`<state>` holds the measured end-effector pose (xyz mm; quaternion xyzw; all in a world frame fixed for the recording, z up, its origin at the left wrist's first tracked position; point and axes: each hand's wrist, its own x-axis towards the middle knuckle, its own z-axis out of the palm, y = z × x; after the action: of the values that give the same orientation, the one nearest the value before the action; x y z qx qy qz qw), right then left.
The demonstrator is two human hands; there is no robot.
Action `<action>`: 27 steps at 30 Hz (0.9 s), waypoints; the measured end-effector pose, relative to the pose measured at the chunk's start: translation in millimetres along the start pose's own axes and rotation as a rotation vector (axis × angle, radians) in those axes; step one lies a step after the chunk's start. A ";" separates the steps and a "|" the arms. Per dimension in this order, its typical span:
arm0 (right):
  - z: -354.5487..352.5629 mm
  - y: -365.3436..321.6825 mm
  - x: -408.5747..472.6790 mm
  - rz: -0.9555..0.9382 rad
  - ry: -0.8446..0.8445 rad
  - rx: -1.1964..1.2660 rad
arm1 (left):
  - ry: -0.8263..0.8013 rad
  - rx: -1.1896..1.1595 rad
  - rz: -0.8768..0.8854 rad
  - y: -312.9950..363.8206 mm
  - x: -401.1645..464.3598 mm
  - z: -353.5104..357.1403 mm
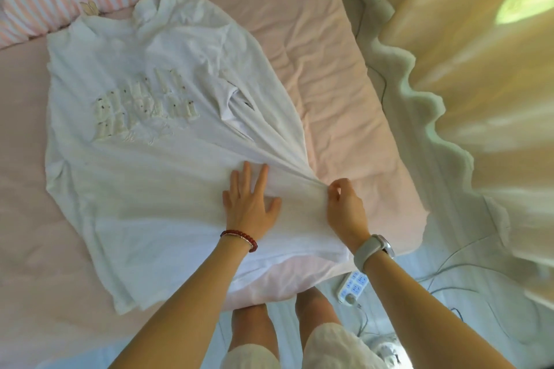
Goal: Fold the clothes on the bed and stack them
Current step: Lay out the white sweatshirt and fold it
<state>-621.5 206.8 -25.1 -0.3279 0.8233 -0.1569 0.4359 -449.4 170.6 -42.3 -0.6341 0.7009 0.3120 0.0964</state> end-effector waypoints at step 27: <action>-89.2 -118.3 131.0 -0.329 0.542 -0.021 | 0.343 -0.642 -0.239 18.3 177.0 -131.6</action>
<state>-700.1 28.7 9.7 -0.4076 0.8470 -0.2984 0.1658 -463.8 -49.8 -26.9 -0.7522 0.4946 0.3916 -0.1904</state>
